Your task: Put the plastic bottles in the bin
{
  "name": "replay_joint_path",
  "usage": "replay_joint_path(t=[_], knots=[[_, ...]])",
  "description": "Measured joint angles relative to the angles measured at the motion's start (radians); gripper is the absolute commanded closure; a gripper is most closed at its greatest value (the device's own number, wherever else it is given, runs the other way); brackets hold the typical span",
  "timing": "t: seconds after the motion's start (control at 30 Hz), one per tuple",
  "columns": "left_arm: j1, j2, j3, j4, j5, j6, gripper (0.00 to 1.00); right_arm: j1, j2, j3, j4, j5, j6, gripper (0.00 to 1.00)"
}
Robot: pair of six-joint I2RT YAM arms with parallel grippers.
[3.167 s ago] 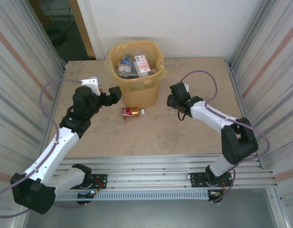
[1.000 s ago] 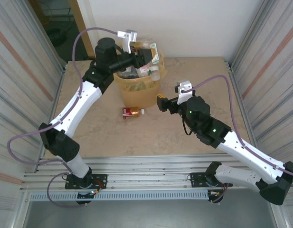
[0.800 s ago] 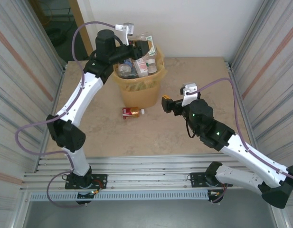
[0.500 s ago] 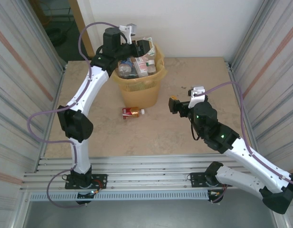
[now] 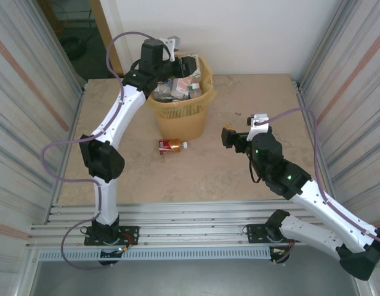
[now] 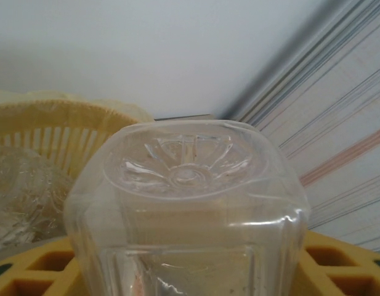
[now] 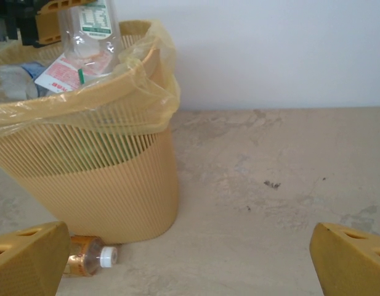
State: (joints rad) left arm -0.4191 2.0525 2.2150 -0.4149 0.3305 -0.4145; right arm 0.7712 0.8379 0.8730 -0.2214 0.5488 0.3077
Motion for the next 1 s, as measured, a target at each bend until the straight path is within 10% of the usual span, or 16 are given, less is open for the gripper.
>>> replay_joint_path(t=[0.67,1.0], knots=[[-0.043,0.000,0.035,-0.047,-0.241,0.162,0.28,-0.009,0.075,0.000,0.010,-0.053,0.007,0.02],[-0.043,0.017,0.093,-0.024,-0.301,0.209,0.01,-0.014,0.114,0.000,0.010,-0.079,0.007,0.02]])
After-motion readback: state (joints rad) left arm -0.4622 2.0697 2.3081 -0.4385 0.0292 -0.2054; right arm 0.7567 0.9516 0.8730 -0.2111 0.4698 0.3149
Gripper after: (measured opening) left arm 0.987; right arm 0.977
